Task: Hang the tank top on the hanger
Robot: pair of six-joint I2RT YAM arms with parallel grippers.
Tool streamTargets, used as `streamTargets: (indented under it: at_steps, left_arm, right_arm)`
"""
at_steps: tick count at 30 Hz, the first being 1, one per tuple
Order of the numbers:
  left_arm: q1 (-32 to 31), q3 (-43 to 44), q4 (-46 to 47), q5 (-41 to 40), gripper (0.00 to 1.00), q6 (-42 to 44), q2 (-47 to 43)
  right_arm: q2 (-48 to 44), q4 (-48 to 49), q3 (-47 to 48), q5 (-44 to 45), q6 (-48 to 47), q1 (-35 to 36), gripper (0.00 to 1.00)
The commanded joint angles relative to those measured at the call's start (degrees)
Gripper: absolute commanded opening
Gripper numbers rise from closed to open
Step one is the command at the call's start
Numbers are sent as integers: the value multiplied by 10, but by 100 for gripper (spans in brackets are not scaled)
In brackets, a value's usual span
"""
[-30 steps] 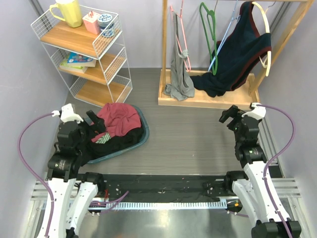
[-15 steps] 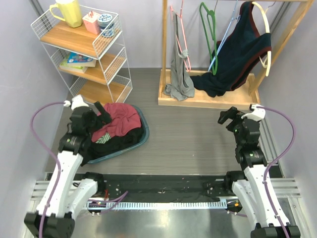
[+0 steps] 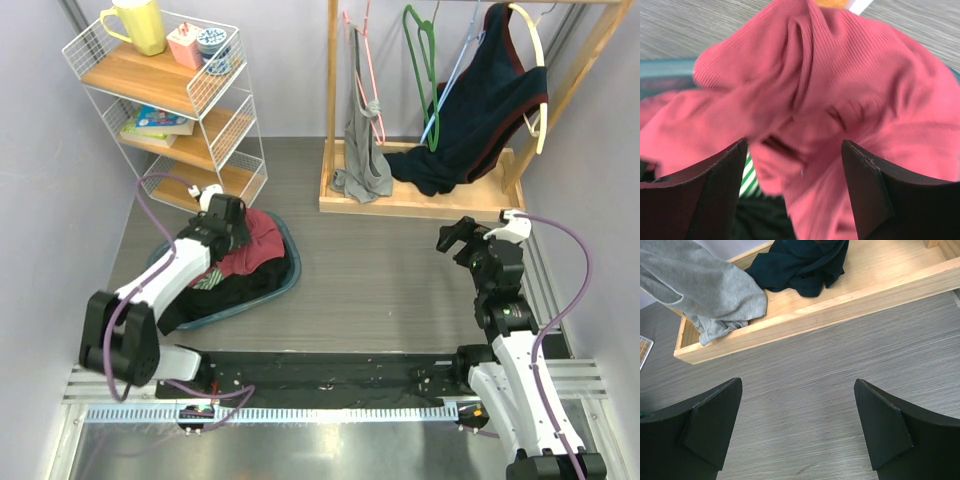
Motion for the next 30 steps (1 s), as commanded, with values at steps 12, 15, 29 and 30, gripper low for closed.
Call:
streamTargets:
  at_steps: [12,15,29,30]
  left_arm:
    - [100,10,155,14,25,-6,110]
    - [147,-9,157,32,21,-6,100]
    - [100,17,83,-51,0,45,-42]
    - [64,30,54,-58,0,53,-68]
  right_arm:
    - [47,49,-4,-87,-15,2,98]
    - [62,57,-6,-106,-17,4,98]
    - [71,60,-8,-114,-20,22,97]
    - [73,60,-7,-115,-20,23,97]
